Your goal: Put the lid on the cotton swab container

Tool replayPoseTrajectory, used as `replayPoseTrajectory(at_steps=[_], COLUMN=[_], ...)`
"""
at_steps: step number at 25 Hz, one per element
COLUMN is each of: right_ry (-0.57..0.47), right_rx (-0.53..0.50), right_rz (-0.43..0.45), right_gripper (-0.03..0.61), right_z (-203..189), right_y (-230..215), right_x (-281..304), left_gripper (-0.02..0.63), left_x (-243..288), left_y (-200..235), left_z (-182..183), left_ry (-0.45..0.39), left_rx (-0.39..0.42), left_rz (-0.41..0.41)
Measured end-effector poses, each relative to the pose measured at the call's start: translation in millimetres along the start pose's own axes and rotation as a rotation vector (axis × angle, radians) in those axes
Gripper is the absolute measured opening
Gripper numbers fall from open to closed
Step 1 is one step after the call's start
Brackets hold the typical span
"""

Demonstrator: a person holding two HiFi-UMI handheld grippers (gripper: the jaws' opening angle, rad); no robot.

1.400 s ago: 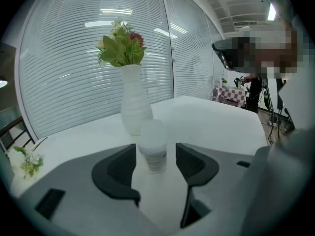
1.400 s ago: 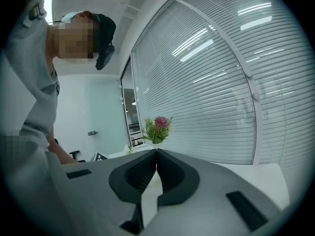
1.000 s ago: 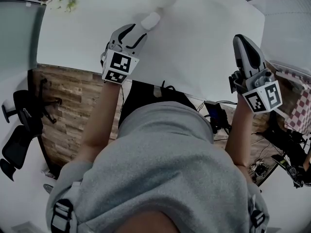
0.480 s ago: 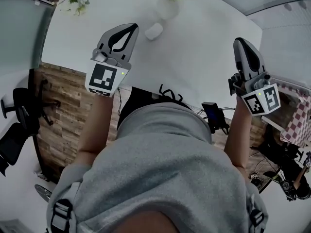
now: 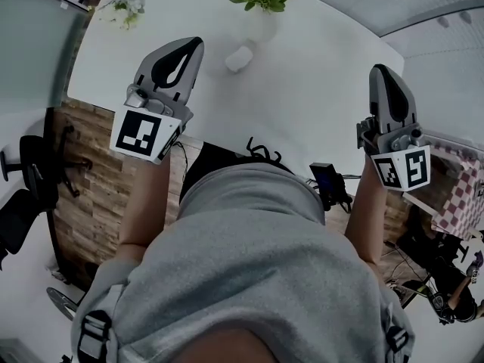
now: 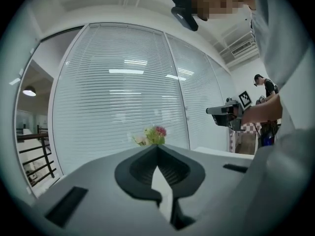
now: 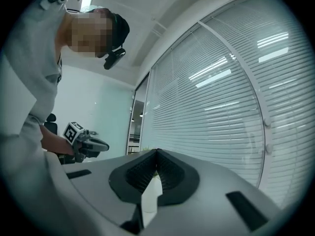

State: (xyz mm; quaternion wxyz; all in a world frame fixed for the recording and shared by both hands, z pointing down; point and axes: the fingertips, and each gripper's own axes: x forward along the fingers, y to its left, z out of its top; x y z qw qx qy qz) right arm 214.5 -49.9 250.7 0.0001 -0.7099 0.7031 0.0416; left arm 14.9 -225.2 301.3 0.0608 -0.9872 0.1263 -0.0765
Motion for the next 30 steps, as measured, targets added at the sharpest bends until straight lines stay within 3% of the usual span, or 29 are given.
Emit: replayPoseTrajectory(at_steps=[30], right_ry=[-0.071], right_rx=[-0.09], right_rz=[-0.08], right_gripper=[0.025], right_z=[23.0], right_y=[15.7], right_x=[-20.9], left_gripper=[0.006], left_x=[-27.7], left_y=[-3.0], left_z=[11.8], left_ry=[-0.052], left_rx=[-0.014], left_rz=[0.039])
